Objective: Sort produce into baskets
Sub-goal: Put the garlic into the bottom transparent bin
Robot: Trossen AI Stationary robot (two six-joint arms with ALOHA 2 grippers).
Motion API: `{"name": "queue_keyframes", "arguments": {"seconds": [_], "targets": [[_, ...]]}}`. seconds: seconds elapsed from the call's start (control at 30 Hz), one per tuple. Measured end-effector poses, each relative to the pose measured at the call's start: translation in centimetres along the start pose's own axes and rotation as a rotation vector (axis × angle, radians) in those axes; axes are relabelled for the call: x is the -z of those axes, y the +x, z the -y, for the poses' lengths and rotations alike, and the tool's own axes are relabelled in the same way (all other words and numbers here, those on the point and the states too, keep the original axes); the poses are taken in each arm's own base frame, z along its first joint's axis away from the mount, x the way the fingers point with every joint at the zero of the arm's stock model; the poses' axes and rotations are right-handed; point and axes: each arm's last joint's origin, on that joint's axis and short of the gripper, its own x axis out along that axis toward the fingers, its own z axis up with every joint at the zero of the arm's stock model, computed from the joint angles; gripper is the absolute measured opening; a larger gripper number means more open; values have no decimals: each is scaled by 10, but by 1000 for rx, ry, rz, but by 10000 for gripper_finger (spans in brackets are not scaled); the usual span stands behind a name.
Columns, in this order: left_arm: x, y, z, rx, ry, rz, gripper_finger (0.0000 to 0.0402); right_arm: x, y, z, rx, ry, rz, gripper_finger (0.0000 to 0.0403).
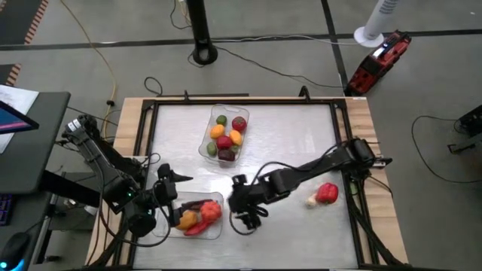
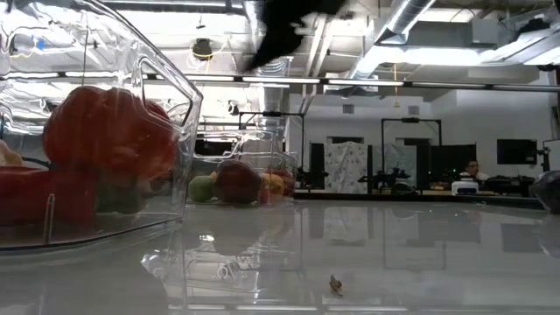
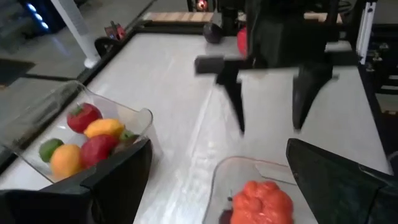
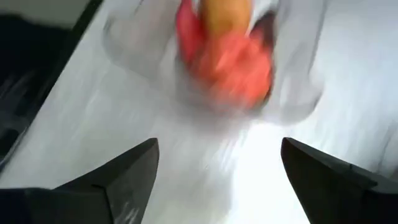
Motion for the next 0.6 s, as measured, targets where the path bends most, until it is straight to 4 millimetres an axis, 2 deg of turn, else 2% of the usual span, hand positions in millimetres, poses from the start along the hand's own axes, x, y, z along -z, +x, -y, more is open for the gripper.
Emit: {"name": "queue_keyframes", "arguments": {"seconds": [0.17, 0.4, 0.5, 0.6], "targets": [[1, 0, 0, 14, -2, -15, 359, 44, -22, -38, 17, 85, -355, 357], [0, 2, -1, 11, -4, -23, 359, 109, -48, -91, 105, 196, -629, 356], [0, 2, -1, 10, -2, -24, 359, 131, -59, -102, 153, 230, -694, 356], [-1, 4, -2, 8, -8, -29, 359, 151, -68, -104, 206, 251, -733, 352]]}}
